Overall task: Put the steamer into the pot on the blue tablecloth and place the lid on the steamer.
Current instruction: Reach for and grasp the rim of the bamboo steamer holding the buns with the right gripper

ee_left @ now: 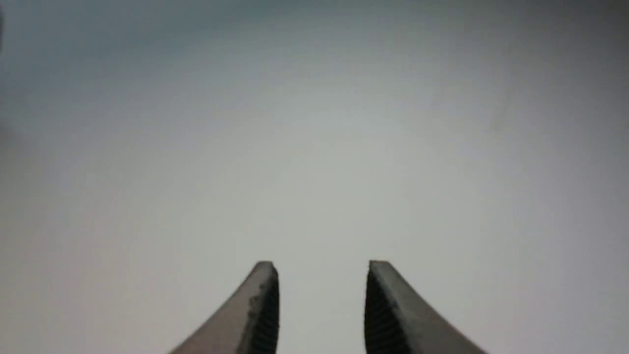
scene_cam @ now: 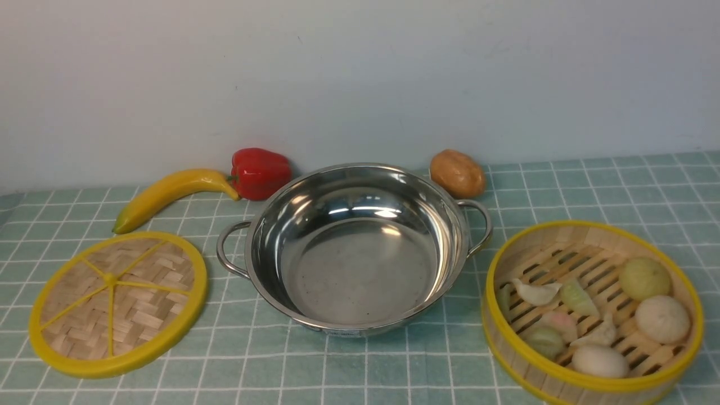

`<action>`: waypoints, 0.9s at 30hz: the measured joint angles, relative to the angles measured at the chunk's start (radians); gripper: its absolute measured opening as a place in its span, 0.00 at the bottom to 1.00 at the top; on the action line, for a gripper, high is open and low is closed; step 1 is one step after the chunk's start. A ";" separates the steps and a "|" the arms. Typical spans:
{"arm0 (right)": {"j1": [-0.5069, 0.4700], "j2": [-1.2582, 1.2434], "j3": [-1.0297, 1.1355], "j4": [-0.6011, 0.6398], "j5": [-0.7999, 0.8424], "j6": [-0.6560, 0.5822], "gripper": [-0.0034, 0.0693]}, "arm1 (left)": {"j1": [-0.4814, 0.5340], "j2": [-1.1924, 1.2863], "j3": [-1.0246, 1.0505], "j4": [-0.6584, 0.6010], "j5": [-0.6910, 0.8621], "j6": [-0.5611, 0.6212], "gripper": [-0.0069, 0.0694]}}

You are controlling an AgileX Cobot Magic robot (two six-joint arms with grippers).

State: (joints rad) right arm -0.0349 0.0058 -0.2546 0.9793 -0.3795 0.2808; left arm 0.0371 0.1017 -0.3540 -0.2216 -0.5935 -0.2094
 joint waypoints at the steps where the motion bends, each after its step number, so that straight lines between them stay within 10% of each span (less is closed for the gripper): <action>1: 0.000 0.024 -0.063 -0.121 -0.050 -0.011 0.38 | 0.000 0.021 -0.071 0.020 0.035 0.034 0.41; 8: 0.000 0.272 -0.357 -0.757 0.146 -0.035 0.38 | 0.000 0.246 -0.430 0.038 0.637 0.265 0.41; 10: 0.000 0.424 -0.498 -0.914 0.466 0.021 0.38 | 0.000 0.398 -0.527 0.064 0.960 0.285 0.41; 18: 0.000 0.900 -0.739 -0.995 1.330 -0.048 0.38 | 0.000 0.766 -0.605 0.215 1.469 0.292 0.41; 27: 0.000 1.355 -0.753 -0.910 1.416 -0.192 0.38 | 0.000 1.065 -0.607 0.222 1.565 0.292 0.41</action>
State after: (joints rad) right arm -0.0349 1.3606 -1.0077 0.0688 1.0362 0.0892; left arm 0.0371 1.1670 -0.9615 0.0000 0.9717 0.0827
